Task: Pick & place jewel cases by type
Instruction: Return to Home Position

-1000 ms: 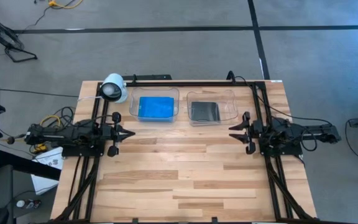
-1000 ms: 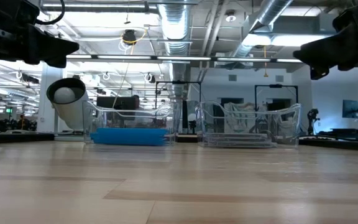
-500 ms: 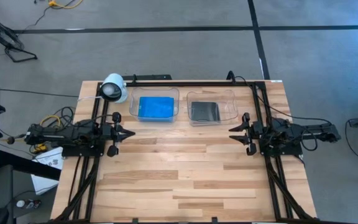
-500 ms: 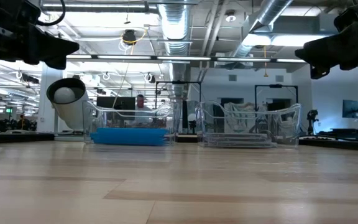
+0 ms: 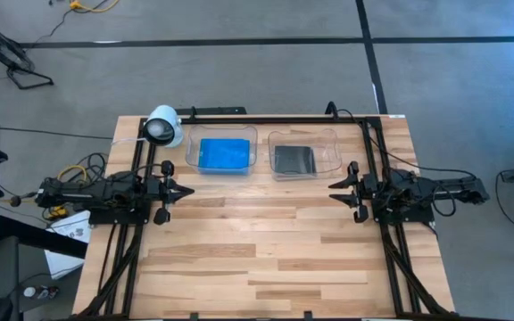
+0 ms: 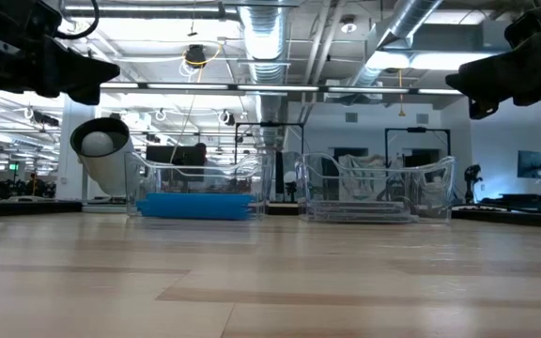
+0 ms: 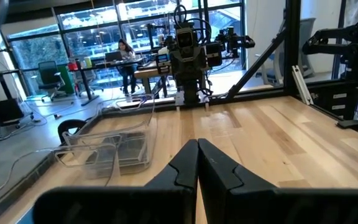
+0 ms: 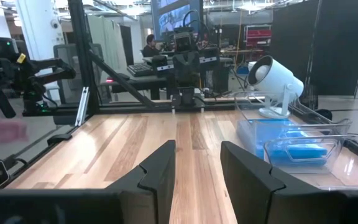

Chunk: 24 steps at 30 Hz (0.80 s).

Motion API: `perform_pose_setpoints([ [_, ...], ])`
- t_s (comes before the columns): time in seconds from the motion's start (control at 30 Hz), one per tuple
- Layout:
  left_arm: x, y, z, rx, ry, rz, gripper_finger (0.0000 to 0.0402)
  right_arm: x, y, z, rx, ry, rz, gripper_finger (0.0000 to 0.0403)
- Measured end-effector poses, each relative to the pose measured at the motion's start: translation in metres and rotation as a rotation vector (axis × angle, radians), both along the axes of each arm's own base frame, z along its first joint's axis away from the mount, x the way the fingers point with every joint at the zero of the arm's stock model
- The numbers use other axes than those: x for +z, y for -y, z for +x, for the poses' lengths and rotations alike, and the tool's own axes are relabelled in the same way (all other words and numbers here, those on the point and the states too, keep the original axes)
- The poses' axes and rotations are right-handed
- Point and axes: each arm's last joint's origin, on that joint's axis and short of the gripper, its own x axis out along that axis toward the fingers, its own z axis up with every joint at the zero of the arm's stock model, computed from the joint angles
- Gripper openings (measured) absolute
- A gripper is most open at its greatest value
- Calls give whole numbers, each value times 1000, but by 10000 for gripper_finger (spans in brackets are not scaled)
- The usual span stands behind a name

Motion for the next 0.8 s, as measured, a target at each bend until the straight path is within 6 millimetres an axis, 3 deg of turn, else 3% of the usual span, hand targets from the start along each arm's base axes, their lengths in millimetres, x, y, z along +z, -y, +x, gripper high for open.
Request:
perform_pose_setpoints([
  [0.8, 0, 0, 0, 0, 0, 0, 0, 0, 0, 0, 0, 0, 0, 121],
])
